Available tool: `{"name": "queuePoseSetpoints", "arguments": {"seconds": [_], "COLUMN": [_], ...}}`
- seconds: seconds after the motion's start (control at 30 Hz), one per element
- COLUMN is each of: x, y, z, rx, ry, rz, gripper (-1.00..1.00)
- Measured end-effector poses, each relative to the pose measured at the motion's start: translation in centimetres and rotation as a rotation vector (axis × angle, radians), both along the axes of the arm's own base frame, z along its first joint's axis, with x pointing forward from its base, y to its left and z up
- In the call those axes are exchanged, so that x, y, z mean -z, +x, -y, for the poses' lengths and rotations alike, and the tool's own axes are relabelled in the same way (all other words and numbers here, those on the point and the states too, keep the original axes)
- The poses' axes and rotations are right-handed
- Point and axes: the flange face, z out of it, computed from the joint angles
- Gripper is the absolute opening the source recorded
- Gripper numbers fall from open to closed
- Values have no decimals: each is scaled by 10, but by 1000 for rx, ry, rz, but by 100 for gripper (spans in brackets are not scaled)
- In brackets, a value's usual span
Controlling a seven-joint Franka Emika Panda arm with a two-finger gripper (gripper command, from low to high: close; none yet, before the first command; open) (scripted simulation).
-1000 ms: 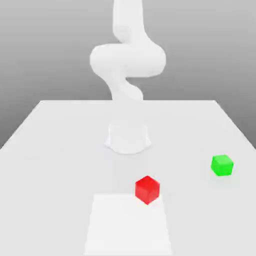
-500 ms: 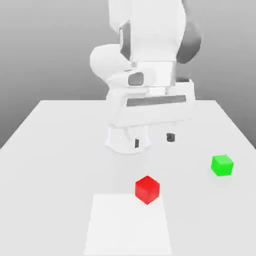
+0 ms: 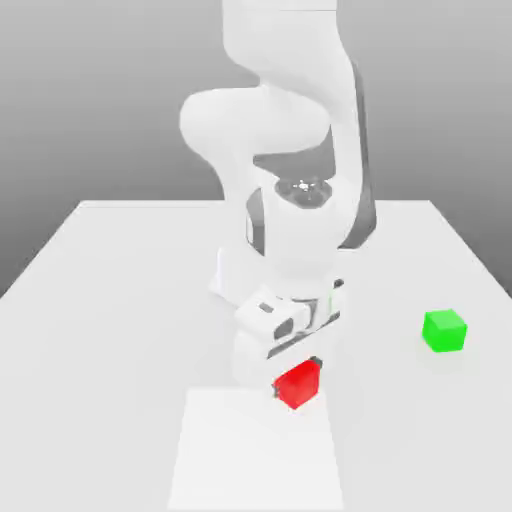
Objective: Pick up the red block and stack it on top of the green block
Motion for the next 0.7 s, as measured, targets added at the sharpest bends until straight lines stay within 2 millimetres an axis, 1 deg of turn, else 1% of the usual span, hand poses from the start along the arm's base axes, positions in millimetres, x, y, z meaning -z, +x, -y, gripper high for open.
{"name": "queuePoseSetpoints", "arguments": {"seconds": [0.1, 0.13, 0.3, 0.47, 0.53, 0.63, 0.7], "x": [2, 0, -30, -61, -67, -75, -79], "y": [-1, 0, 4, 0, -2, -9, -19], "z": [0, 0, -1, 0, -23, -70, -103], "rx": [0, 0, 2, -1, -122, -378, -552], "ry": [0, 0, -3, -1, 0, 0, 0], "rz": [-1, 0, 2, 0, 0, 1, 1], "gripper": [-100, -100, -100, -100, -100, -100, -100]}}
